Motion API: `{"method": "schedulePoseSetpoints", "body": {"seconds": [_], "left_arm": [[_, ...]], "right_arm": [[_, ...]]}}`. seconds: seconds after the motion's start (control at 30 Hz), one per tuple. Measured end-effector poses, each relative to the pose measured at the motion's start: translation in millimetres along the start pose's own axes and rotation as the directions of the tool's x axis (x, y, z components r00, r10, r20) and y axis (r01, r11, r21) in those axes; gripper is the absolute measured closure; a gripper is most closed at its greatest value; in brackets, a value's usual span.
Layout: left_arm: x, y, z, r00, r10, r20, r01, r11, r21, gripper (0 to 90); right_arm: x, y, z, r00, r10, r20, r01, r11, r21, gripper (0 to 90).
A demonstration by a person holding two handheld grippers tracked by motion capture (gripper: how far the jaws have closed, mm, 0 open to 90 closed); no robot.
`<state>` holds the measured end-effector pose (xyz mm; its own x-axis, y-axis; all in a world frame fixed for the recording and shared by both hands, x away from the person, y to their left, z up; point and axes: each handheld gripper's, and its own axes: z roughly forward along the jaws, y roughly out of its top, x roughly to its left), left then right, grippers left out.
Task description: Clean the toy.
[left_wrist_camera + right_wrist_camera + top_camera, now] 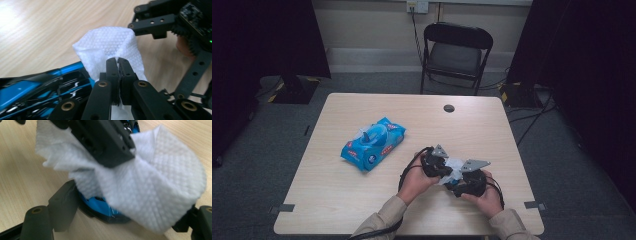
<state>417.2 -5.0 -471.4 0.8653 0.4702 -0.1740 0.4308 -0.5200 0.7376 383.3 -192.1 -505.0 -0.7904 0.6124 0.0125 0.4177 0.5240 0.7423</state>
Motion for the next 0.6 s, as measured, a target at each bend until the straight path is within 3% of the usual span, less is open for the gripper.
{"method": "schedulePoseSetpoints", "body": {"seconds": [0.6], "left_arm": [[15.0,0.4,-12.7,0.9982,-0.028,-0.053,0.026,0.9993,-0.025,88.3]], "right_arm": [[0.0,0.0,0.0,1.0000,0.000,0.000,0.000,1.000,0.000,22.9]]}}
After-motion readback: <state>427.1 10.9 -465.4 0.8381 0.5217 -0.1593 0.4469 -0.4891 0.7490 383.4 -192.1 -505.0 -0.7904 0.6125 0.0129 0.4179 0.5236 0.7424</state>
